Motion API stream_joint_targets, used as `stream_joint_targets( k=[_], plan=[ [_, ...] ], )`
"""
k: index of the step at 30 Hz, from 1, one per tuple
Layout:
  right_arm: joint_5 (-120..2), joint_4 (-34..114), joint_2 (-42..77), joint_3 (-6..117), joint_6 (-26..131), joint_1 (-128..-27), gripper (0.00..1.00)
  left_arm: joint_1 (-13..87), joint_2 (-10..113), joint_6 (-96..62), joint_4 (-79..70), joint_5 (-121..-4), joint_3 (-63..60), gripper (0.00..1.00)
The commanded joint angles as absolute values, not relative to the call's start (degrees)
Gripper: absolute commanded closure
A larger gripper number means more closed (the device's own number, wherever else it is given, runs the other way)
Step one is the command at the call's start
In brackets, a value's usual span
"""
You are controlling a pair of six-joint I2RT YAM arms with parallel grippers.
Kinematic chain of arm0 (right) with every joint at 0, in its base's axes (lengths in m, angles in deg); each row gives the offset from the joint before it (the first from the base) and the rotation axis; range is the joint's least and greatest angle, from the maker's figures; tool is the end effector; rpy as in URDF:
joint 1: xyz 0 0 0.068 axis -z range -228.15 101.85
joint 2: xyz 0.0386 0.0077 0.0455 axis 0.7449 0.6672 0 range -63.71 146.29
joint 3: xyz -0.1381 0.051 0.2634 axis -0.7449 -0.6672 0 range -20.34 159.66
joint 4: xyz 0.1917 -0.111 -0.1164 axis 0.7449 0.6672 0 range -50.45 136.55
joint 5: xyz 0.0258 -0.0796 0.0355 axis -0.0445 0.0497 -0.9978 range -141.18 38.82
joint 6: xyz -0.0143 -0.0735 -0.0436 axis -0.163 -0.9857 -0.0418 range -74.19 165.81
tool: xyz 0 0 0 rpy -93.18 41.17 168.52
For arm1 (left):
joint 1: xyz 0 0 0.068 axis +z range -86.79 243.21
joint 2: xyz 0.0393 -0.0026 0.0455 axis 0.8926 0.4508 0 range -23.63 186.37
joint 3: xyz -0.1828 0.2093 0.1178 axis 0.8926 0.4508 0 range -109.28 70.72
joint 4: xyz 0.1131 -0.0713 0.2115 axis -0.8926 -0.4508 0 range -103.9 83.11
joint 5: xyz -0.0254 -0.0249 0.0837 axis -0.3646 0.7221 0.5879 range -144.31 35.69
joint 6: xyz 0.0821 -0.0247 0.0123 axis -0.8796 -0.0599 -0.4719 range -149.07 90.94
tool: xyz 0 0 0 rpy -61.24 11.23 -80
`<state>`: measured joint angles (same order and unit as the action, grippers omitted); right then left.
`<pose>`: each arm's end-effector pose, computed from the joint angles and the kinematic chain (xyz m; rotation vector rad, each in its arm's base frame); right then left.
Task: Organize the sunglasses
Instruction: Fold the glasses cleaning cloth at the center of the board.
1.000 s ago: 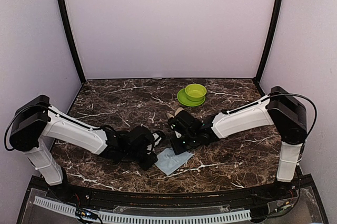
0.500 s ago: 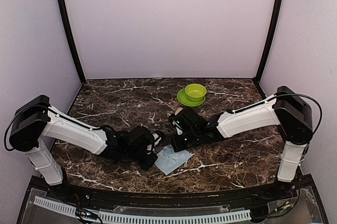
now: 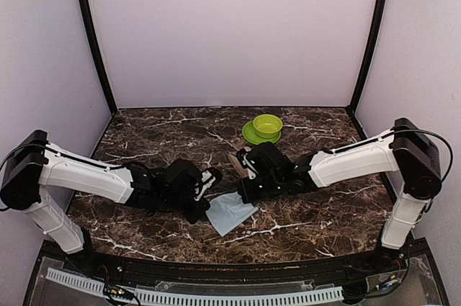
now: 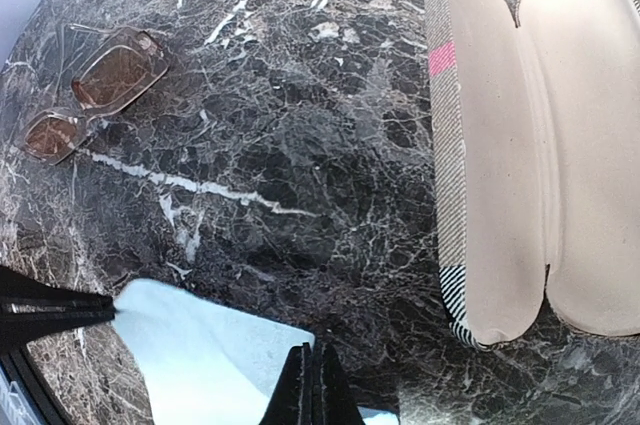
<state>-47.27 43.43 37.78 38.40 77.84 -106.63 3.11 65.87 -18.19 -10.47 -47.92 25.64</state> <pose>0.2104 0.3328 0.1780 -0.5360 2.4287 0.6427 0.1701 -0.2786 0.1756 0.9717 2.2474 -0.4344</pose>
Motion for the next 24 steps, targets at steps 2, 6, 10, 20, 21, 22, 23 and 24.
stream_joint_targets(
  k=[2, 6, 10, 20, 21, 22, 23, 24],
  plan=[
    [-46.54, 40.17, 33.94, 36.71, 77.69, -106.25, 1.0, 5.07, 62.33, -22.97, -13.0, -49.97, 22.13, 1.0],
    [-46.72, 39.21, 31.28, 35.83, 77.01, -106.24, 1.0, 5.43, 61.27, -24.18, -13.56, -51.46, 20.52, 1.0],
    [-48.16, 39.18, 29.42, 35.28, 75.72, -106.22, 1.0, 5.4, 59.9, -24.99, -15.2, -53.03, 18.96, 1.0],
    [-49.59, 39.94, 22.95, 32.75, 74.44, -107.45, 1.0, 4.68, 53.58, -23.88, -18.99, -54.94, 18.46, 1.0],
    [-49.1, 40.39, 22.22, 32.75, 74.34, -108.08, 1.0, 4.27, 53.16, -23.92, -19.7, -54.78, 18.31, 1.0],
    [-48.19, 40.87, 21.65, 32.82, 74.38, -108.75, 1.0, 3.74, 52.61, -23.96, -20.05, -54.71, 18.15, 1.0],
    [-47.79, 41.46, 21.17, 32.9, 74.33, -109.44, 1.0, 3.2, 52.34, -23.97, -20.34, -54.59, 18.14, 1.0],
    [-46.96, 41.86, 20.66, 32.91, 74.59, -110.16, 1.0, 2.65, 51.91, -23.92, -20.47, -54.51, 18.1, 1.0]
  ],
)
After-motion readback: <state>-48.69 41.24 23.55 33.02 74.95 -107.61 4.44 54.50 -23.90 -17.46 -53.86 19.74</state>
